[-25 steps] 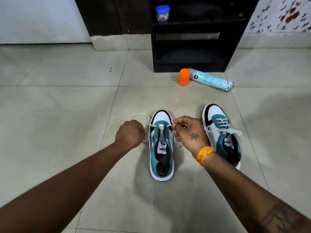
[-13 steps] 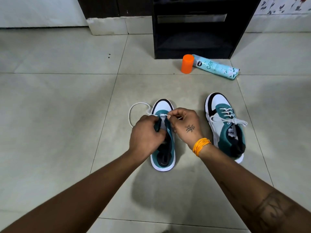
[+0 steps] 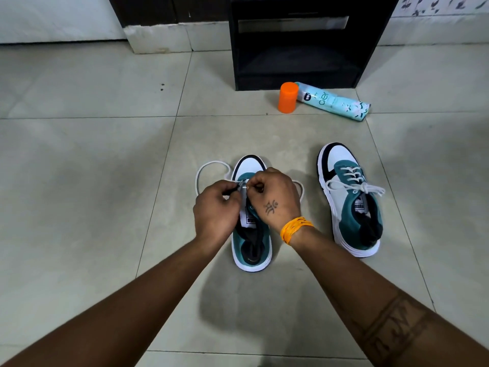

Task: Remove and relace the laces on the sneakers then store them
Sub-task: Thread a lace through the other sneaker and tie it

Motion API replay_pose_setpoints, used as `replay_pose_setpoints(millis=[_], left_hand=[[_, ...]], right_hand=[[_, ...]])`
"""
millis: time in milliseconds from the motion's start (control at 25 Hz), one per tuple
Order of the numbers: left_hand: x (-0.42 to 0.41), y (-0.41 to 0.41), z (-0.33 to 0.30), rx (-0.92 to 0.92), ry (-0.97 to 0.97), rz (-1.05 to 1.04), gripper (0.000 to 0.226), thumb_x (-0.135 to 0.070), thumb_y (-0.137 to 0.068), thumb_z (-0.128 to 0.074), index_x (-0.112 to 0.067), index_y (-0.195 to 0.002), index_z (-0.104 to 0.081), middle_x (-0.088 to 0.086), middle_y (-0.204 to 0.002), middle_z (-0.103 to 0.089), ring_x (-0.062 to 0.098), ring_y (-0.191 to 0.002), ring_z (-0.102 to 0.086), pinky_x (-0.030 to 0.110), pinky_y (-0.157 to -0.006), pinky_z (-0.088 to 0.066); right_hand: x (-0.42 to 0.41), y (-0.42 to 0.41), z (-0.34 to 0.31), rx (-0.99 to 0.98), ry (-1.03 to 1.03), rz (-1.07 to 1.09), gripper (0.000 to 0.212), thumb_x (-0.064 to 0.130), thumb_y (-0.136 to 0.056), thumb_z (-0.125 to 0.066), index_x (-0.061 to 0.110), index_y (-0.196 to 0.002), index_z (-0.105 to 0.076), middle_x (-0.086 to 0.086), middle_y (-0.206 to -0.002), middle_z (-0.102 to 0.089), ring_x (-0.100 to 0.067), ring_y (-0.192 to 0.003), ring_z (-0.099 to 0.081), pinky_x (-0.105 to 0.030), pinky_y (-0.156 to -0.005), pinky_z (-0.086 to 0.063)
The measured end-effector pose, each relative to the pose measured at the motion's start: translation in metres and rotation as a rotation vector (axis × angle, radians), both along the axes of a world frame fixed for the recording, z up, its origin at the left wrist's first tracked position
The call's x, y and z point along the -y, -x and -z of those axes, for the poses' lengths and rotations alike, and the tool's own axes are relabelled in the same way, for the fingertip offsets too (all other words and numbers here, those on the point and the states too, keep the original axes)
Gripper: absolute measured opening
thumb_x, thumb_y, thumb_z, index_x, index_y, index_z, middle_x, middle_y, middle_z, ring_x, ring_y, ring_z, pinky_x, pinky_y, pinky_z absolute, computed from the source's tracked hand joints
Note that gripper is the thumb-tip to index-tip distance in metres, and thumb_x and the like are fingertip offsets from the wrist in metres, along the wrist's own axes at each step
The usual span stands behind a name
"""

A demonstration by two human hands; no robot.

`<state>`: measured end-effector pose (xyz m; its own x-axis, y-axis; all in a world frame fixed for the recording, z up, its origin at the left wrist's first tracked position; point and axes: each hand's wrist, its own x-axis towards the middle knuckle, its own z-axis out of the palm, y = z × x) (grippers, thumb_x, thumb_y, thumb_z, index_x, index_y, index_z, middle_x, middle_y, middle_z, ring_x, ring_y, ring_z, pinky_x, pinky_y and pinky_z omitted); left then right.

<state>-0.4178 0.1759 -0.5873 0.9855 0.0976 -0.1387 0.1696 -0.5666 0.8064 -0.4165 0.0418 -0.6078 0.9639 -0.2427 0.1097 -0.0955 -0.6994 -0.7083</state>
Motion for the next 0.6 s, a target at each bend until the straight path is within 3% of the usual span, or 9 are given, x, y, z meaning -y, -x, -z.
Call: replay_pose_setpoints(millis=[240,520,600], left_hand=[[-0.001,-0.001,0.002,0.024,-0.005,0.022,0.019,-0.027,-0.090,-0.064,-0.034,-0.103,-0.077,-0.018,-0.100,-0.076,0.008,-0.095,-0.071,0.038,-0.094,-0.055],[-0.005,-0.008,0.005,0.152,-0.127,0.108,0.020,-0.036,-0.100,-0.058,-0.028,-0.098,-0.076,-0.013,-0.089,-0.075,0.011,-0.082,-0.070,0.034,-0.080,-0.054],[-0.008,-0.016,0.007,0.150,-0.125,0.138,0.017,-0.026,-0.097,-0.060,-0.029,-0.097,-0.078,-0.014,-0.087,-0.075,0.011,-0.083,-0.071,0.033,-0.081,-0.055]], right_hand=[[-0.008,0.000,0.003,-0.010,-0.007,0.034,0.010,0.023,-0.085,-0.068,0.023,-0.084,-0.078,0.001,-0.091,-0.062,-0.024,-0.083,-0.065,-0.039,-0.068,-0.053],[-0.005,0.002,0.013,0.001,-0.148,0.011,0.010,0.025,-0.090,-0.070,0.026,-0.090,-0.079,0.004,-0.096,-0.058,-0.019,-0.085,-0.065,-0.037,-0.072,-0.054],[-0.009,0.001,0.016,0.010,-0.158,0.052,0.009,0.024,-0.089,-0.070,0.026,-0.090,-0.079,0.004,-0.096,-0.059,-0.019,-0.084,-0.066,-0.038,-0.072,-0.055]])
